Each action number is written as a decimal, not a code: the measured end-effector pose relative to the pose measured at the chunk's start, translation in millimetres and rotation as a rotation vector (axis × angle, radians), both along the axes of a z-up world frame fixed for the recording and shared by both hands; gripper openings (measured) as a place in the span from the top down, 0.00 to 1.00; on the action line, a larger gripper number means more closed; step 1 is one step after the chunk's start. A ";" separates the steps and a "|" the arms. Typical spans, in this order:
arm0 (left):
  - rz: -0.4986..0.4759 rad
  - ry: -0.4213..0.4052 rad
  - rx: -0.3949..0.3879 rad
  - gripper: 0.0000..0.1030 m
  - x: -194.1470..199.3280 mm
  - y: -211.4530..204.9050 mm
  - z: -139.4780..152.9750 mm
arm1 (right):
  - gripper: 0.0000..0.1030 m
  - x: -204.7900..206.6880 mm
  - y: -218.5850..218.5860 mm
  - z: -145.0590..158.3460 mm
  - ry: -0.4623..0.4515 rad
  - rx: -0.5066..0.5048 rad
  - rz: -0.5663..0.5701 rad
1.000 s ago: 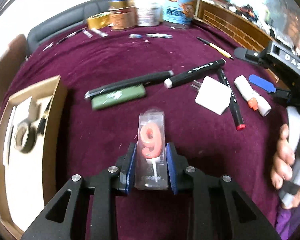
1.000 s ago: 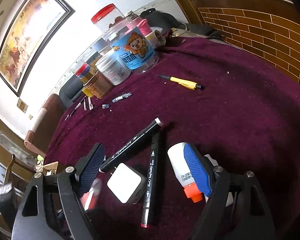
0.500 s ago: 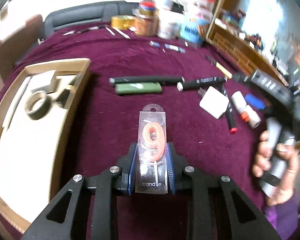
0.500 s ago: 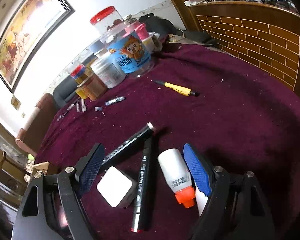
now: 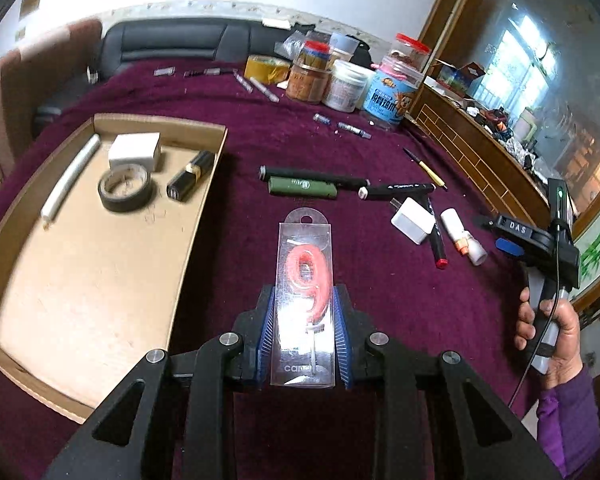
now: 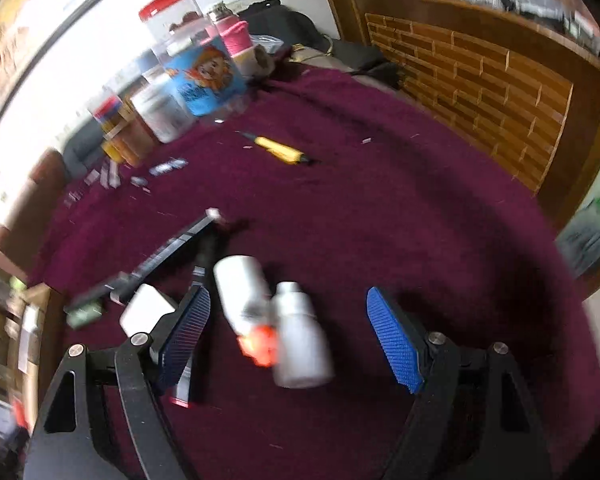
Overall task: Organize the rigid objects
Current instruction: 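Carry the candle package toward the box with the left gripper while the right grasps the white orange-capped bottle, then lower the candle package into the box and open the left gripper while the right releases the bottle there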
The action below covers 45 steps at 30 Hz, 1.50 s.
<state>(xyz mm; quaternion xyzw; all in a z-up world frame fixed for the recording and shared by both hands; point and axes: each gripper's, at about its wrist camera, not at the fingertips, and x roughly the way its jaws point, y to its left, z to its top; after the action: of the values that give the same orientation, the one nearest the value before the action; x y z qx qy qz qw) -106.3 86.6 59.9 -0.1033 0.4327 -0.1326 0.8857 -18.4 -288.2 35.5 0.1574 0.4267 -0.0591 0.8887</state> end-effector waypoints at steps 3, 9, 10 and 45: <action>0.019 0.015 -0.009 0.77 0.2 6.5 -3.0 | 0.24 0.9 7.1 5.2 -0.002 -0.061 0.048; 0.059 -0.008 0.006 0.77 -6.3 20.5 3.7 | 0.49 27.4 51.4 -0.3 0.041 -0.195 0.218; 0.067 -0.011 0.007 0.77 -7.0 23.4 4.8 | 0.59 31.5 55.2 -4.1 0.057 -0.208 0.230; 0.279 0.306 0.059 0.77 123.0 179.8 -42.0 | 0.76 13.7 327.4 25.3 0.115 0.240 0.718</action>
<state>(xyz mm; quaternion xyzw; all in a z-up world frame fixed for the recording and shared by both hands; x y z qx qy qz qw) 16.7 266.4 18.0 -0.1550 0.5473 0.0212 0.8222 -4.7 39.1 60.8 0.0973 0.5076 0.2978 0.8026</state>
